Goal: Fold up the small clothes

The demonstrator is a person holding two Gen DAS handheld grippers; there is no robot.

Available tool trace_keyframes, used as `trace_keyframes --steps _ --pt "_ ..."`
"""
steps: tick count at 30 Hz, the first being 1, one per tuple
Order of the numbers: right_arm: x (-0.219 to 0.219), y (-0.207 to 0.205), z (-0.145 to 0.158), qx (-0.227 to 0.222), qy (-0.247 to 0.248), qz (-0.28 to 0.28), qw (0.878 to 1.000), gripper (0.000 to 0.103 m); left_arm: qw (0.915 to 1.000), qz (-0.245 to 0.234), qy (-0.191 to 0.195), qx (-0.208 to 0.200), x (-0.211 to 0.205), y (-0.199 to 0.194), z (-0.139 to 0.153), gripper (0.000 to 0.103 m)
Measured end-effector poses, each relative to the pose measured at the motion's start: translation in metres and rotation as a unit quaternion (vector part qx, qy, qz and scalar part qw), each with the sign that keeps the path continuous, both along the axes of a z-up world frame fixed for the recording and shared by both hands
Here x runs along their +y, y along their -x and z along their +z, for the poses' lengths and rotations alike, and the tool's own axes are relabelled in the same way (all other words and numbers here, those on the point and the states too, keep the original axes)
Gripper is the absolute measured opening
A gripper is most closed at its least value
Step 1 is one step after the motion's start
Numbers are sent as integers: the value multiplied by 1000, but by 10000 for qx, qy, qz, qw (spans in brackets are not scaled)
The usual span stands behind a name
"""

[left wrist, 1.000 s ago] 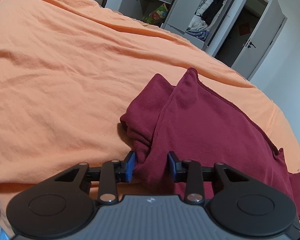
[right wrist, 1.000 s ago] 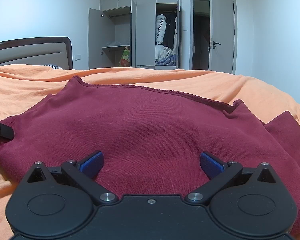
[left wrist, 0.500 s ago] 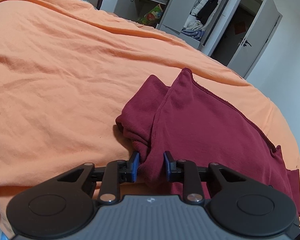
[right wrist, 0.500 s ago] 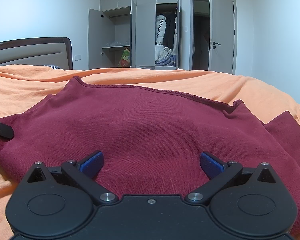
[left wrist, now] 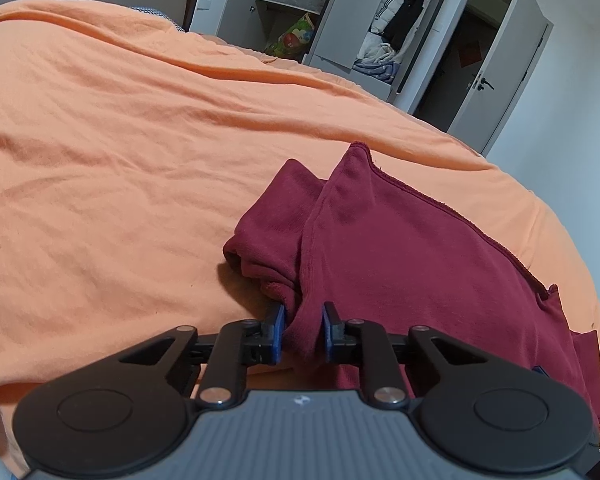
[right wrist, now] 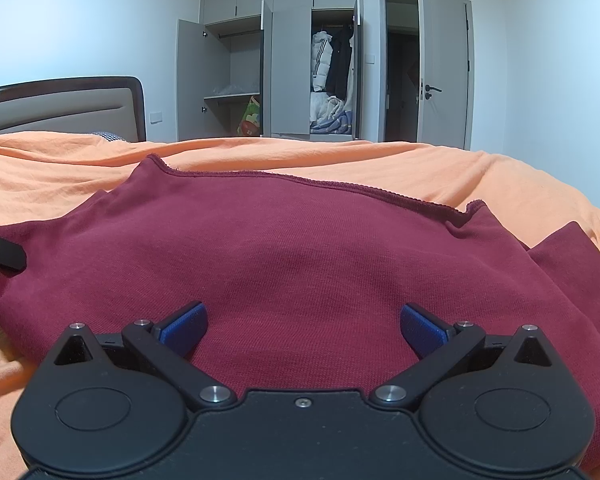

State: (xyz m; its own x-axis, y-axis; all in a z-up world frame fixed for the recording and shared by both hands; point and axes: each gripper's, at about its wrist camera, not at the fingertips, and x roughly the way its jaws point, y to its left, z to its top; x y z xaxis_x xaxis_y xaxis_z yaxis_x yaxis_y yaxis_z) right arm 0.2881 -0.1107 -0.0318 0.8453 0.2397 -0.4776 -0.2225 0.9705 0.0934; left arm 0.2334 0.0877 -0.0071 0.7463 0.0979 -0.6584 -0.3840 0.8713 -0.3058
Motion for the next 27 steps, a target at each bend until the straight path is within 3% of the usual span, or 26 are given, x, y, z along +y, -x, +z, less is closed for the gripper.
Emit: trace_keyframes --steps 15,27 --pt "-1 0 0 34 4 -6 10000 103 9999 -101 29 -80 2 4 7 19" --pt "-8 -9 9 322 -155 81 9993 103 9959 -545 -465 -560 -24 -9 46 17"
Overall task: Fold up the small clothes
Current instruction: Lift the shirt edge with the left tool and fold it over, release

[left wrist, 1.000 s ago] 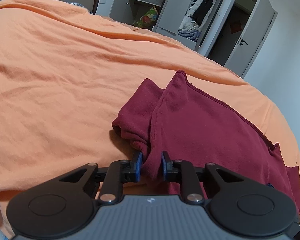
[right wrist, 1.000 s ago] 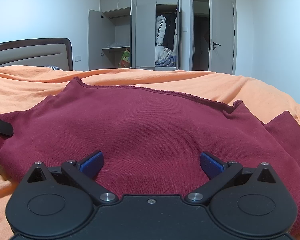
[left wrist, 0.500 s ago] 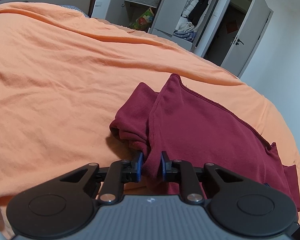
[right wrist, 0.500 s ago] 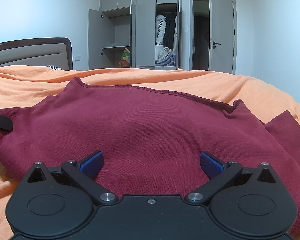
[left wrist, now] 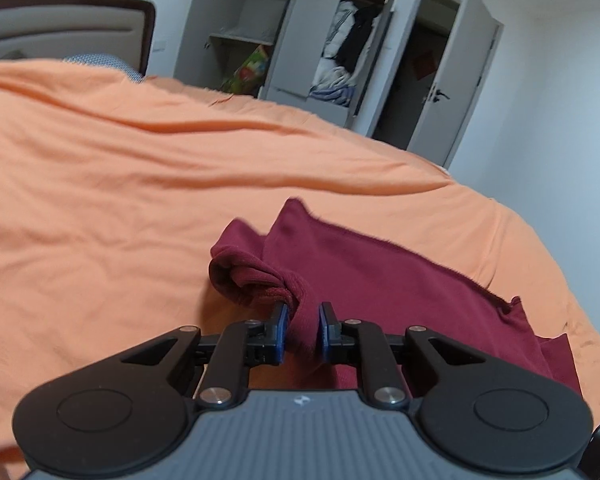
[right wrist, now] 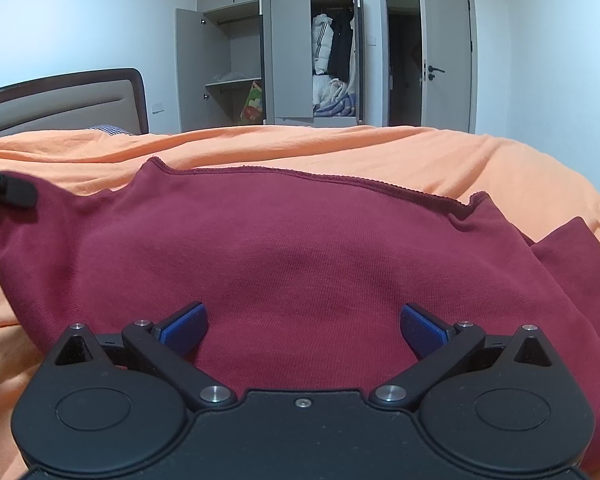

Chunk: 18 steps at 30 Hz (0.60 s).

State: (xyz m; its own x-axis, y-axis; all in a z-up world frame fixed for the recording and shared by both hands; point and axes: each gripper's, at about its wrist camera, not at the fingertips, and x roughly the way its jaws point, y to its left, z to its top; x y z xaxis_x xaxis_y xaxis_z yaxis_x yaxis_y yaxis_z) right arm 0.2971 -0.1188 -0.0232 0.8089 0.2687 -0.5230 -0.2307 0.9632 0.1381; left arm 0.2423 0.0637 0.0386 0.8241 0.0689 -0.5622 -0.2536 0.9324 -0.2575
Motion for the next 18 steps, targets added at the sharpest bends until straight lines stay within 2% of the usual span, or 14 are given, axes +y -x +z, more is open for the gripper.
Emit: trace_keyframes --steps 8,11,15,18 --pt "-15 3 7 149 -266 126 9995 103 9980 -462 -313 -301 -35 -14 26 15" --pt "-27 10 11 177 -379 15 9991 103 9949 -783 -460 -441 -58 -20 38 14" --pt "-54 38 23 32 -289 -110 9995 103 9851 -1442 -722 -595 -105 -31 51 14" --pt "-82 69 26 -93 1 -372 9993 103 9709 -2118 -898 -664 -152 -38 54 13"
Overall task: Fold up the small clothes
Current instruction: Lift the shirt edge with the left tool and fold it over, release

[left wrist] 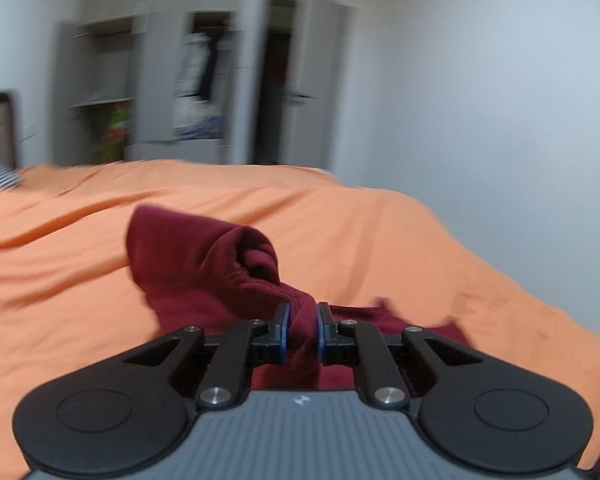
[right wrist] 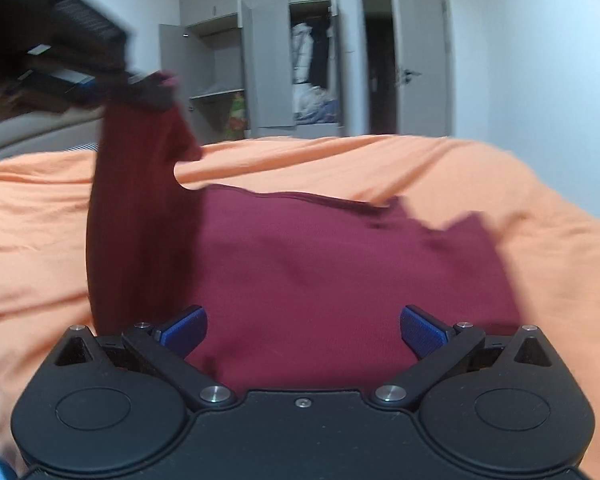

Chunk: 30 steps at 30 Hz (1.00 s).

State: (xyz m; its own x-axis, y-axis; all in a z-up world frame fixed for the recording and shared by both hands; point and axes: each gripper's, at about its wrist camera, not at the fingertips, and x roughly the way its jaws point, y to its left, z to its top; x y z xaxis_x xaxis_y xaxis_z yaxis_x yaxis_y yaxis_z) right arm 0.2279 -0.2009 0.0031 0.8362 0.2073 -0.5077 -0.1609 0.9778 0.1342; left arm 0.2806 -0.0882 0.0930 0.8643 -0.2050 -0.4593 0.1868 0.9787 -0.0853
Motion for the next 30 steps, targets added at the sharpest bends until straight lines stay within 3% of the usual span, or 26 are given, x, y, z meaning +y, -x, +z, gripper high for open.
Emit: trace_keyframes --steps 3,8,10,15,17,19,23,28,30 --pt "-33 31 -3 44 282 -507 9983 103 9967 -795 -181 10 -49 -2 -7 13" --pt "-81 74 -12 344 576 -1334 9888 103 9804 -1883 -463 338 -114 0 -42 13" --pt "-92 85 -14 455 634 -1560 9847 103 9751 -2084 -495 578 -127 2 -61 13" --pt "-101 93 -14 470 534 -1738 9822 103 9724 -2084 -455 947 -127 3 -87 15" --pt "-108 92 -17 455 507 -1757 9821 103 9721 -2069 -275 1068 -118 1 -88 27" --pt "-108 86 -16 424 543 -1771 9818 103 9716 -2075 -29 1136 -105 -4 -87 48" --pt "-113 68 -12 359 613 -1827 9806 103 9753 -1912 119 1098 -91 3 -81 60" --pt "-112 60 -7 321 640 -1872 9797 103 9794 -1673 322 1085 -77 7 -71 90" --pt "-111 58 -6 312 636 -1828 9806 103 9825 -1514 321 1033 -72 7 -68 96"
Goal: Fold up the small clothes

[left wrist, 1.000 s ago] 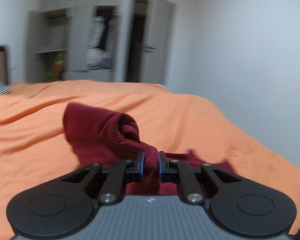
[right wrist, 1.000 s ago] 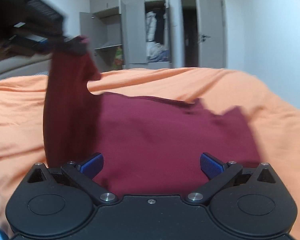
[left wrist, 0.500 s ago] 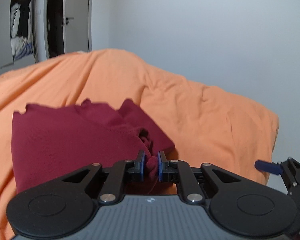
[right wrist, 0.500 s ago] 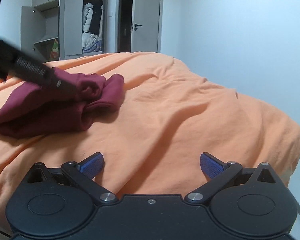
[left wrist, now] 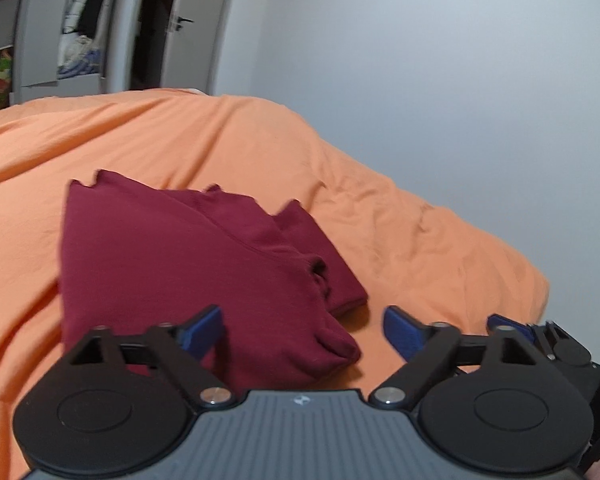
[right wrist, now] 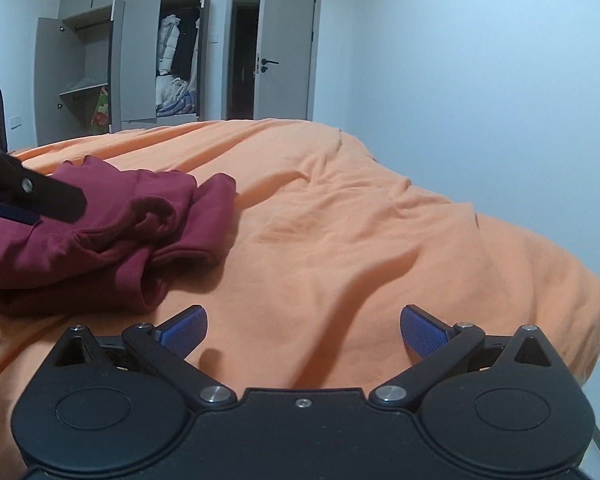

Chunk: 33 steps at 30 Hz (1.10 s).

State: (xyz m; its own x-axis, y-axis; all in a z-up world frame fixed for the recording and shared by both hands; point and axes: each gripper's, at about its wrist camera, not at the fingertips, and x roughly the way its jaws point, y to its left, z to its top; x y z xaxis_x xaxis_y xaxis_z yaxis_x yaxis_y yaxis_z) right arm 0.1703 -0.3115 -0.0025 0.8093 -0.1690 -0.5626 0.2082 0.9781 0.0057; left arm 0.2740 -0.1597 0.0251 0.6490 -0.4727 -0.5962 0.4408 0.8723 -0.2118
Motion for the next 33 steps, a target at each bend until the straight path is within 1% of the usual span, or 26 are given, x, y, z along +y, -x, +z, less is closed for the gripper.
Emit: trace_keyframes --steps 1,5,11,15,18,21,22,24,27,29,31,33 --pt "1 -1 1 2 -4 21 10000 103 10000 89 -17 -21 3 -1 1 99" --pt "3 -7 4 -11 -54 76 10000 103 9988 494 -72 -1 17 -6 3 102" --pt "7 -19 13 -116 -238 271 9993 103 9935 1105 -143 212 40 -17 -1 102" --pt "15 -27 21 -198 -241 496 9983 102 9895 1420 -112 252 56 -21 -3 102" --pt "16 -37 29 -311 -519 773 9952 103 9852 1695 -108 235 70 -22 -6 103" --pt "13 -53 36 -369 -1065 1239 9859 103 9797 1977 -88 318 86 -25 -12 103" --pt "13 -63 38 -294 -1279 1482 9802 103 9779 2056 -78 370 91 -27 -14 103" --pt "13 -81 38 -97 -1509 1860 9708 103 9743 2200 -58 485 101 -30 -20 103" --pt "14 -105 40 -80 -1619 1989 9665 103 9726 2245 22 609 112 -31 -28 103" --pt "12 -123 38 15 -1826 2163 9591 103 9722 2244 64 671 113 -31 -31 103" --pt "7 -143 33 122 -2224 2199 9497 102 9721 2236 37 715 113 -30 -34 102" --pt "0 -158 24 228 -2745 2171 9365 102 9724 2221 2 715 111 -28 -37 102"
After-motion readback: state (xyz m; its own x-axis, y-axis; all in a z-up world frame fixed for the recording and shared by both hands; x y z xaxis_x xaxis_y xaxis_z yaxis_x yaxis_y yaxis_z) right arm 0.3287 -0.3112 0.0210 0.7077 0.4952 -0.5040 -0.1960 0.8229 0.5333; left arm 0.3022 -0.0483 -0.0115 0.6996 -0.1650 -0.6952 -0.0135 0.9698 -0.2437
